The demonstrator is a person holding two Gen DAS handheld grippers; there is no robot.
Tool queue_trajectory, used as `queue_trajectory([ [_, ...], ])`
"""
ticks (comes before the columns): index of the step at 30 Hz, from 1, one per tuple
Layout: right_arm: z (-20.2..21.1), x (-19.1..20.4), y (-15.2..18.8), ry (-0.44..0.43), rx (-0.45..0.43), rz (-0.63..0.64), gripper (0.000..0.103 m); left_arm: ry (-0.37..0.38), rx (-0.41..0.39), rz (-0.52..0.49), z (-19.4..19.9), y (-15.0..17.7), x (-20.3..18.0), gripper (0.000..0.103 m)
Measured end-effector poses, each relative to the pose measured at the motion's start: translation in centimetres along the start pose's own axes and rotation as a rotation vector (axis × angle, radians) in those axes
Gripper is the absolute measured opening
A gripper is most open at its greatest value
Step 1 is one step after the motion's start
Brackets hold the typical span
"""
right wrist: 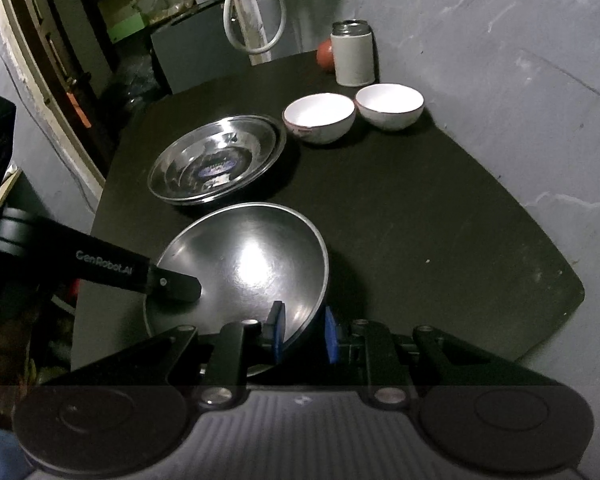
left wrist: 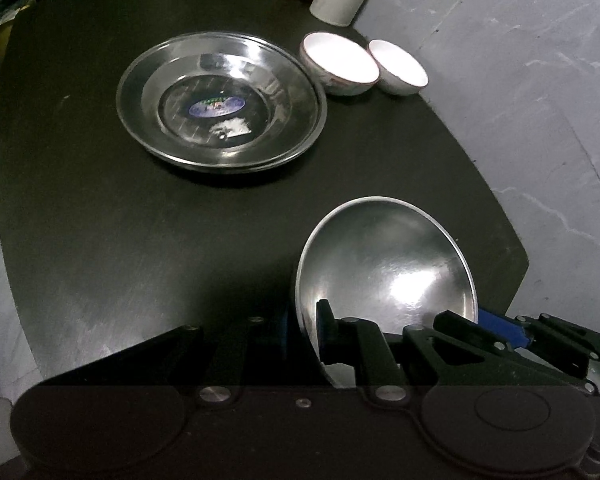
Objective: Organize plates and bowls
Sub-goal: 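Lift the steel bowl with both grippers toward the stacked plates, then lower the steel bowl onto the stacked plates and open both grippers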
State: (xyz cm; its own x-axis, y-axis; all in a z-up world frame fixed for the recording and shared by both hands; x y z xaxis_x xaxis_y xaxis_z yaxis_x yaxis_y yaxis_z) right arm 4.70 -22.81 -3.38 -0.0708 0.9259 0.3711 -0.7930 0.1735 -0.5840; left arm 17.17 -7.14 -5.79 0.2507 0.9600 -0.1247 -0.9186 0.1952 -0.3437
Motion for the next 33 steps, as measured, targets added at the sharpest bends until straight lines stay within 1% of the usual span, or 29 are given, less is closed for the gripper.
queue_trajectory([
  [8, -0.5, -0.2, -0.1, -0.007, 0.023, -0.001, 0.024, -0.022, 0.009, -0.005, -0.3, -0.3, -0.4, 0.014],
  [13, -0.6, -0.2, -0.3, -0.012, 0.027, 0.008, 0.028, -0.021, 0.006, -0.009, -0.4, -0.5, -0.4, 0.015],
  [14, -0.6, -0.3, -0.3, -0.013, 0.027, 0.01, 0.03, -0.02, 0.005, -0.005, -0.3, -0.5, -0.3, 0.017],
  [16, -0.5, -0.3, -0.4, -0.003, 0.026, 0.016, 0.043, -0.033, -0.009, 0.001, 0.0, -0.5, 0.0, 0.025],
  [17, -0.4, -0.4, -0.4, 0.002, 0.022, 0.018, 0.045, -0.037, -0.016, 0.002, 0.3, -0.4, 0.1, 0.031],
  [18, -0.3, -0.5, -0.4, 0.005, 0.019, 0.018, 0.049, -0.044, -0.023, 0.006, 0.5, -0.3, 0.3, 0.037],
  [19, -0.2, -0.6, -0.4, 0.009, 0.016, 0.015, 0.056, -0.05, -0.03, 0.01, 0.8, -0.4, 0.4, 0.041],
  [21, 0.1, -0.9, -0.5, 0.015, 0.007, 0.007, 0.062, -0.064, -0.05, 0.021, 1.3, -0.4, 0.8, 0.053],
  [22, 0.2, -1.1, -0.6, 0.018, 0.003, 0.003, 0.067, -0.072, -0.061, 0.025, 1.6, -0.4, 0.9, 0.056],
  [23, 0.3, -1.2, -0.6, 0.022, -0.002, 0.0, 0.07, -0.079, -0.075, 0.029, 2.0, -0.5, 1.1, 0.061],
  [24, 0.4, -1.3, -0.7, 0.028, -0.007, -0.003, 0.079, -0.086, -0.088, 0.032, 2.3, -0.5, 1.3, 0.07],
  [25, 0.4, -1.4, -0.8, 0.037, -0.013, -0.003, 0.088, -0.094, -0.102, 0.036, 2.5, -0.6, 1.4, 0.075],
  [27, 0.5, -1.5, -1.0, 0.06, -0.026, 0.002, 0.096, -0.13, -0.122, 0.046, 2.9, -0.8, 1.7, 0.095],
  [29, 0.5, -1.7, -1.3, 0.077, -0.036, 0.004, 0.101, -0.178, -0.127, 0.052, 2.9, -1.0, 1.9, 0.099],
  [30, 0.5, -1.7, -1.4, 0.081, -0.039, 0.004, 0.103, -0.194, -0.126, 0.055, 2.8, -1.1, 1.9, 0.099],
  [33, 0.3, -1.9, -1.7, 0.081, -0.047, 0.003, 0.102, -0.209, -0.116, 0.075, 2.7, -1.4, 2.5, 0.1],
])
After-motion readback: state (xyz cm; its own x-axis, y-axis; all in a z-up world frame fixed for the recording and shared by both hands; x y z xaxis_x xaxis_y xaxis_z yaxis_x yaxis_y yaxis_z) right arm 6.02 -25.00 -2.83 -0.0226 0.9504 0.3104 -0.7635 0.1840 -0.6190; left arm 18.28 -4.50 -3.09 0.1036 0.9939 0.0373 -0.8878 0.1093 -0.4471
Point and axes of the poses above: each gripper's, at about its wrist camera, not at the fingertips, and z roughly against the way its jaws point, x to its left, y to its underside, the point moved 1 cm from there along -z, roughly the way its jaws point, and after that the axes turned 13 degrees about -y, right-handed, at the moved point
